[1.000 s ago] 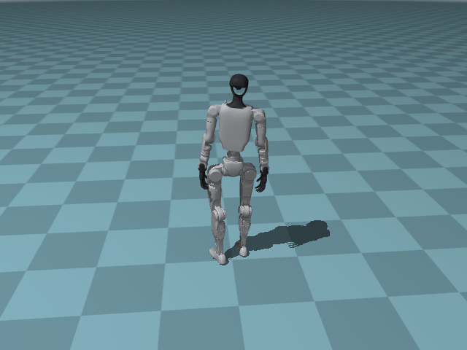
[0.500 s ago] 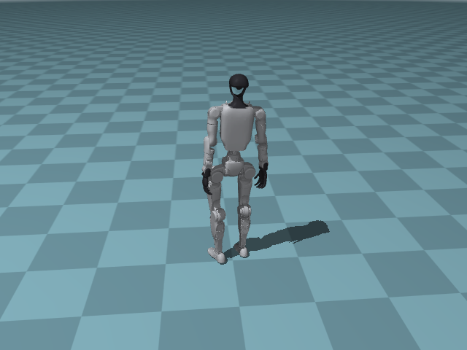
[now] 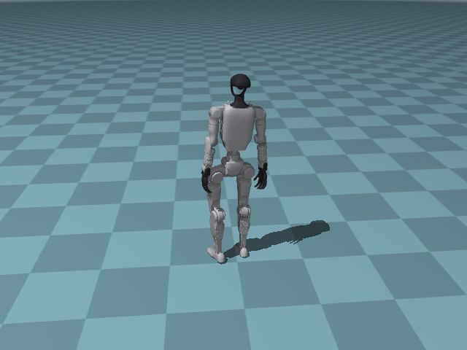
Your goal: In place motions
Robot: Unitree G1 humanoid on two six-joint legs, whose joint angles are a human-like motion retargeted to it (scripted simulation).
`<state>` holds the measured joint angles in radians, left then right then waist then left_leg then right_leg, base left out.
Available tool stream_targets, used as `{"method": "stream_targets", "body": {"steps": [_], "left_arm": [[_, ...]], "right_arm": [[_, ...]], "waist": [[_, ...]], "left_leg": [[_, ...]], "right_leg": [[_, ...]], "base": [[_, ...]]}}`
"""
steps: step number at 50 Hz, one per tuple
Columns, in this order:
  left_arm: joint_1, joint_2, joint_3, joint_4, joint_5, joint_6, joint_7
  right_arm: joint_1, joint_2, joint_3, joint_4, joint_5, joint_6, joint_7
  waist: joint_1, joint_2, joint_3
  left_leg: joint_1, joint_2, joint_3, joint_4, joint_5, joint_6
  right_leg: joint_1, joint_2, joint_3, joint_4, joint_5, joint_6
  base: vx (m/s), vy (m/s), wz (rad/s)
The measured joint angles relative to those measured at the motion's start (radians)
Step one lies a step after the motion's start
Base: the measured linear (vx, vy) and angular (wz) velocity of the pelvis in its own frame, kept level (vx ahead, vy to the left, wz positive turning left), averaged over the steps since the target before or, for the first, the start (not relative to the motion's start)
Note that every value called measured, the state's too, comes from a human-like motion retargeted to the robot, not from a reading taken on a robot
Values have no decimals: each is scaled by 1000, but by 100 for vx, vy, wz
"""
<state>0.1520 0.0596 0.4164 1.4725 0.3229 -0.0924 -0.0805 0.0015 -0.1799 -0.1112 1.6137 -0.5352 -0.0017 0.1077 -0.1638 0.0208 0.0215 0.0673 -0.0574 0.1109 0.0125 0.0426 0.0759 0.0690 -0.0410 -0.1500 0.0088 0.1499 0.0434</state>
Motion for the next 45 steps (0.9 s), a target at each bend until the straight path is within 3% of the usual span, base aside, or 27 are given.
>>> {"method": "stream_targets", "body": {"steps": [23, 32, 45], "left_arm": [[8, 3, 9, 60, -49, -10, 51], [13, 9, 6, 52, -42, -12, 50], [94, -26, 35, 39, -34, -28, 39]], "right_arm": [[-12, 18, 34, -41, -9, -14, 30], [-28, 27, 34, -67, -26, -23, 51], [-116, 51, 135, -75, -45, -26, 76]], "waist": [[43, -14, 15], [43, -28, 2], [-102, -20, -28]], "left_leg": [[-6, -19, -17, -5, 2, 4], [4, -7, 25, 1, -27, 4], [47, 39, 218, -2, -103, 0]], "right_leg": [[-9, -18, -24, 1, 2, -2], [-42, -5, 42, 14, 16, 0], [-128, 67, 225, 26, 85, 30]], "base": [[1, 1, 6], [-6, -7, -31], [-14, -7, -107]]}}
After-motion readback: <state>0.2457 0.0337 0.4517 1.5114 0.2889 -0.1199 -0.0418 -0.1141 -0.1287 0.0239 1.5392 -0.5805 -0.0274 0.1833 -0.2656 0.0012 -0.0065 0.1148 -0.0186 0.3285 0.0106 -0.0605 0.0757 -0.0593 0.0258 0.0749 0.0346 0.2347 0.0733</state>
